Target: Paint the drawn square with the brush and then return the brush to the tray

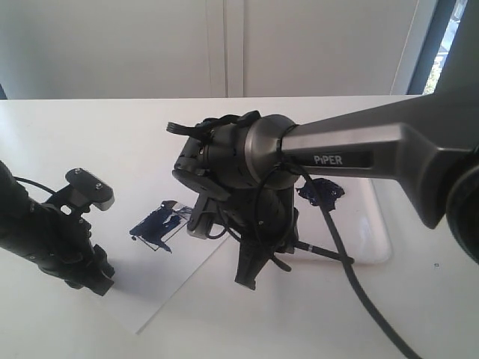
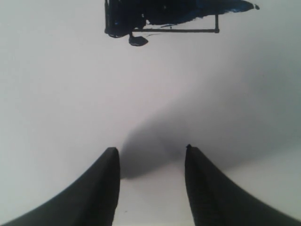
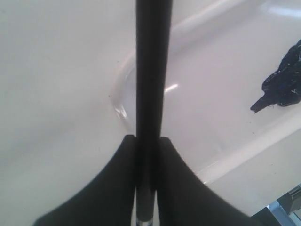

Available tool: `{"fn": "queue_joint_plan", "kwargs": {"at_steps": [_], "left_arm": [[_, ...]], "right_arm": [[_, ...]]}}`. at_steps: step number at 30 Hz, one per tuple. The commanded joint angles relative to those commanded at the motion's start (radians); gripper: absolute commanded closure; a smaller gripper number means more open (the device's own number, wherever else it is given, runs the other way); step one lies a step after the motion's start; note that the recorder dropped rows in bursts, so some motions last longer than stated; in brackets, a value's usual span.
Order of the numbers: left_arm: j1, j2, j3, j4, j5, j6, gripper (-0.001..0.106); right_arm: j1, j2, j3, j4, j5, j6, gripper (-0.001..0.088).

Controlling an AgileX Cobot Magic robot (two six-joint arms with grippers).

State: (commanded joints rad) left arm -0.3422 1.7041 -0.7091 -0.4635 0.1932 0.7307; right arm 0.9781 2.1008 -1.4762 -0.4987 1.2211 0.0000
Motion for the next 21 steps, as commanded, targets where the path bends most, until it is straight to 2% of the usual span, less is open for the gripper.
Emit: {"fn": "queue_joint_plan", "kwargs": {"at_steps": [8, 17, 21], "left_arm": [[0.000, 0.000, 0.000, 0.000, -0.006, 0.000, 0.056], [0.000, 0.000, 0.000, 0.000, -0.008, 0.000, 0.056], [0.000, 0.000, 0.000, 0.000, -0.008, 0.000, 0.056]], "right_arm": [[0.000, 0.000, 0.055, 0.007, 0.000, 0.000, 0.0868], [0.000, 0.000, 0.055, -0.001, 0.000, 0.000, 0.0868], [0.000, 0.000, 0.055, -0.041, 0.000, 0.025, 0.0868]]}}
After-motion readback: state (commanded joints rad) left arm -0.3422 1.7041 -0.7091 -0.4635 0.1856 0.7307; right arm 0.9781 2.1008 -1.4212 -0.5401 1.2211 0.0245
